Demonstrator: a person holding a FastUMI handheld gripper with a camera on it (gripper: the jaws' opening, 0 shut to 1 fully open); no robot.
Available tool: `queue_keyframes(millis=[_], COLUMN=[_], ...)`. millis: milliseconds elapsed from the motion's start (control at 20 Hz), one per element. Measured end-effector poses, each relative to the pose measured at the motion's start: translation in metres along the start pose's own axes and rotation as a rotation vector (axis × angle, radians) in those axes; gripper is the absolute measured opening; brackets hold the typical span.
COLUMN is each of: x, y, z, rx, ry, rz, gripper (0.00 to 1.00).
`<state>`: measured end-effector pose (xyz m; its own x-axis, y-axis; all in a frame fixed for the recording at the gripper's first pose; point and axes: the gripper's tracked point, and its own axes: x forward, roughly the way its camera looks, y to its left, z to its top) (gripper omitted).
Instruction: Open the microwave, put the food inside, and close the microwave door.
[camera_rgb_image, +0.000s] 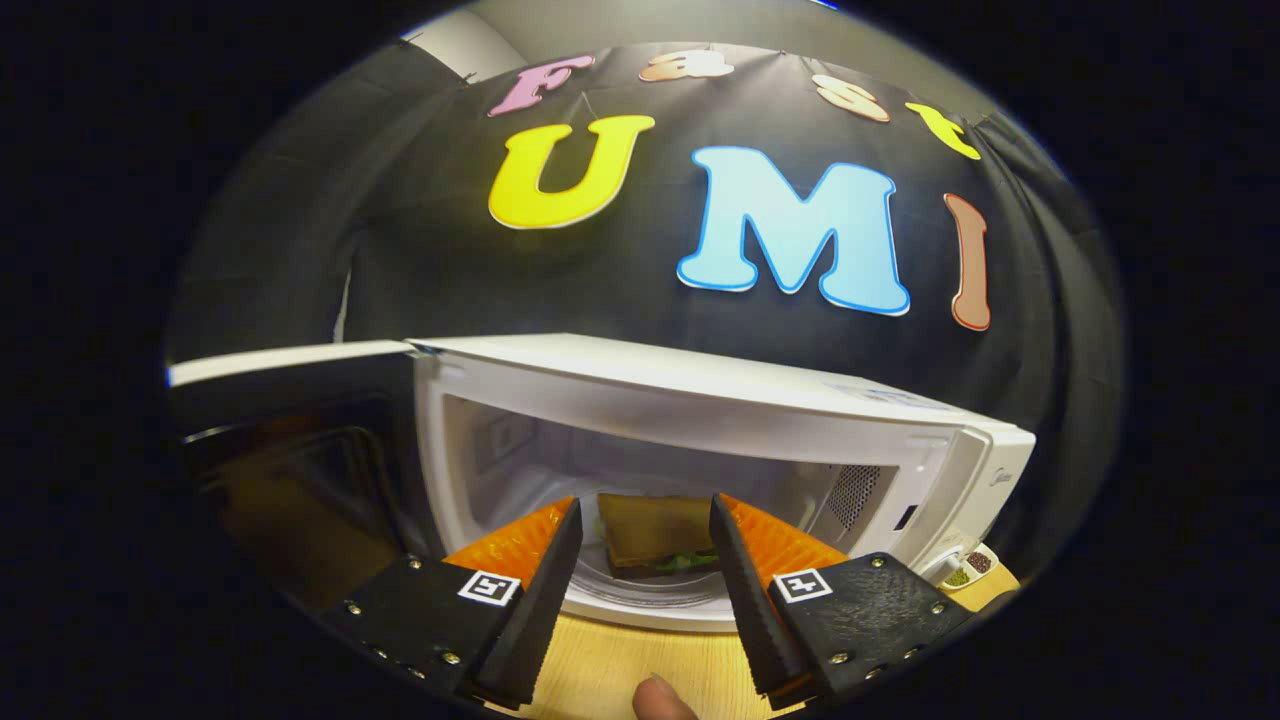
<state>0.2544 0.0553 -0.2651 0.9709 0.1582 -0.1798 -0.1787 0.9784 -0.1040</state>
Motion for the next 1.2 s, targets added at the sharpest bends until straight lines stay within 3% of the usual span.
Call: queue_keyframes(millis=[300,650,900,1100,1200], x=[-0.102,-0.209,-0.288,-0.317,-0.313], y=[0.037,0.102,0.166,0.233,0.25], z=[0.045,0.072,0.092,0.081,0.066], rx=[0.031,0.121,0.085,-0.002,-0.007], ry=[-0.098,-0.159,-0.249,-0.29,-0.27], rz=[0.126,0.329,0.472,0.611,0.617], gripper=[0.77,0.78,0.77,0.77,0.7])
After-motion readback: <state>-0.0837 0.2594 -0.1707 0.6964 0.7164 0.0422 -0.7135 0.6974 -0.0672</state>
